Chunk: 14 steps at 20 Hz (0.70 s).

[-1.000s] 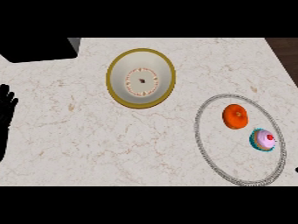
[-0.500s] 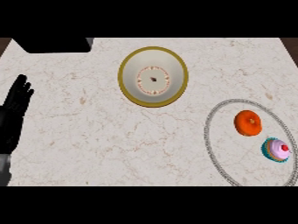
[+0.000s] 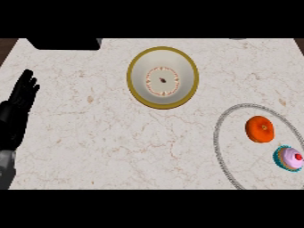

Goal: Pick the cupcake from the placemat and place it in the bowl

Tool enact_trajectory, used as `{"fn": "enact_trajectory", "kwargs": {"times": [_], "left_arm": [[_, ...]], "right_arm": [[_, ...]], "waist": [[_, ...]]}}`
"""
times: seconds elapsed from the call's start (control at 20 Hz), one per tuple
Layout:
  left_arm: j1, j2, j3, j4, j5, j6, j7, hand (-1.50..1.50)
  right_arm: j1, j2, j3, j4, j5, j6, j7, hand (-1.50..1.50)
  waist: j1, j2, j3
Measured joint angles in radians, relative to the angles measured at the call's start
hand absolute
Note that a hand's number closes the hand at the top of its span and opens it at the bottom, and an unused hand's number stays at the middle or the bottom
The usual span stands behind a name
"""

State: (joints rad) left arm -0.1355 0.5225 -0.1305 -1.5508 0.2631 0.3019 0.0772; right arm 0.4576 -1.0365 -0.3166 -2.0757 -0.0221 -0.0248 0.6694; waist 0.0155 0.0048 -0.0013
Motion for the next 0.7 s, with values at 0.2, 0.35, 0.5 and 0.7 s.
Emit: {"fn": "enact_trajectory", "kwargs": {"times": [0.2,0.35,0.5,0.7], "left_arm": [[-0.009,-0.014,-0.003,0.009,-0.019,-0.003,0.004,0.0],[-0.028,-0.032,0.003,0.036,-0.031,-0.008,-0.003,0.0],[-0.044,-0.031,0.019,0.058,-0.029,-0.029,-0.004,0.0],[-0.037,-0.037,0.034,0.061,-0.037,-0.043,-0.006,0.0]], "right_arm": [[-0.086,-0.041,0.061,0.08,-0.058,0.116,0.036,-1.5],[-0.165,-0.035,0.129,0.144,-0.077,0.176,0.053,-1.5],[-0.227,-0.028,0.206,0.198,-0.08,0.24,0.078,-1.5],[-0.299,0.007,0.289,0.257,-0.071,0.315,0.12,-1.5]], "waist": [[0.003,0.0,0.001],[0.003,0.001,0.001],[0.005,0.001,0.001],[0.002,-0.001,0.001]]}}
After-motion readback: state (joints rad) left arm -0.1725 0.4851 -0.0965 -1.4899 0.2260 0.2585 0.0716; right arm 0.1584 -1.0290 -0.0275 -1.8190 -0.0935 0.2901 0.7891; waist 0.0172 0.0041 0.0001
